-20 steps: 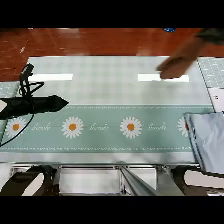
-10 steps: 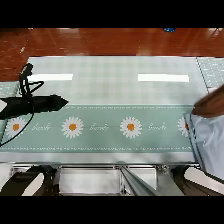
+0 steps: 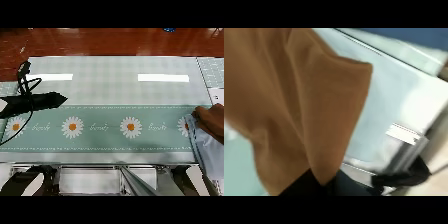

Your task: Fold the shirts.

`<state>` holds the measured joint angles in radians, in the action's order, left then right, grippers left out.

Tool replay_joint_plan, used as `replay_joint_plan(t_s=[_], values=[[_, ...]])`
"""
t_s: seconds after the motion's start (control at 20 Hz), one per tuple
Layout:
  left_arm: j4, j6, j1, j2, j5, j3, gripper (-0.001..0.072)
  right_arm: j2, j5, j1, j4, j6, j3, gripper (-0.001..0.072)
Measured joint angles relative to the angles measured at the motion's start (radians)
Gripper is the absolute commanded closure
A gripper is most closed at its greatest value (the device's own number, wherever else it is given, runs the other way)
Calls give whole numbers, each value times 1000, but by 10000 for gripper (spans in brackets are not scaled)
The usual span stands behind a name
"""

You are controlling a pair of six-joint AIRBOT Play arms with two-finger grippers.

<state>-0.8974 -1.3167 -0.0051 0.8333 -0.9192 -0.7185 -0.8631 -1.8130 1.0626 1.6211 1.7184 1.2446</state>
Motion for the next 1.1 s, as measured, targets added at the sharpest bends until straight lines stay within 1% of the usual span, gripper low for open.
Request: replay_joint_plan(t_s=[0.05,0.1,0.15,0.35,0.4,0.5,0.55,0.7,0.8,0.85,0.95,1.05,1.1], values=[[0,0,0,9,1,0,691,26,14,37,32,-14,-56,591],[0,0,-1,20,5,0,691,45,29,66,56,-18,-106,359],[0,0,-1,36,8,0,691,62,43,90,84,-19,-154,301],[-1,8,5,127,49,-35,691,73,116,113,102,-24,-240,306],[0,12,12,156,47,-72,691,65,135,103,98,-24,-236,363],[-1,16,26,207,30,-181,691,35,204,59,32,-23,-183,607],[-1,19,31,230,21,-252,691,13,248,27,-22,-23,-145,685],[0,20,27,295,-5,-498,692,-72,405,-146,-282,-45,-17,685],[-13,18,10,338,-24,-671,692,-151,525,-351,-433,-88,75,685],[-33,4,-3,357,-29,-746,692,-192,572,-463,-465,-113,115,685],[-97,-37,-30,381,-48,-832,691,-279,632,-704,-447,-151,174,685],[-190,-97,-60,396,-90,-838,691,-368,660,-921,-351,-155,204,685],[-232,-124,-74,401,-106,-808,691,-414,660,-1012,-281,-139,214,685]])
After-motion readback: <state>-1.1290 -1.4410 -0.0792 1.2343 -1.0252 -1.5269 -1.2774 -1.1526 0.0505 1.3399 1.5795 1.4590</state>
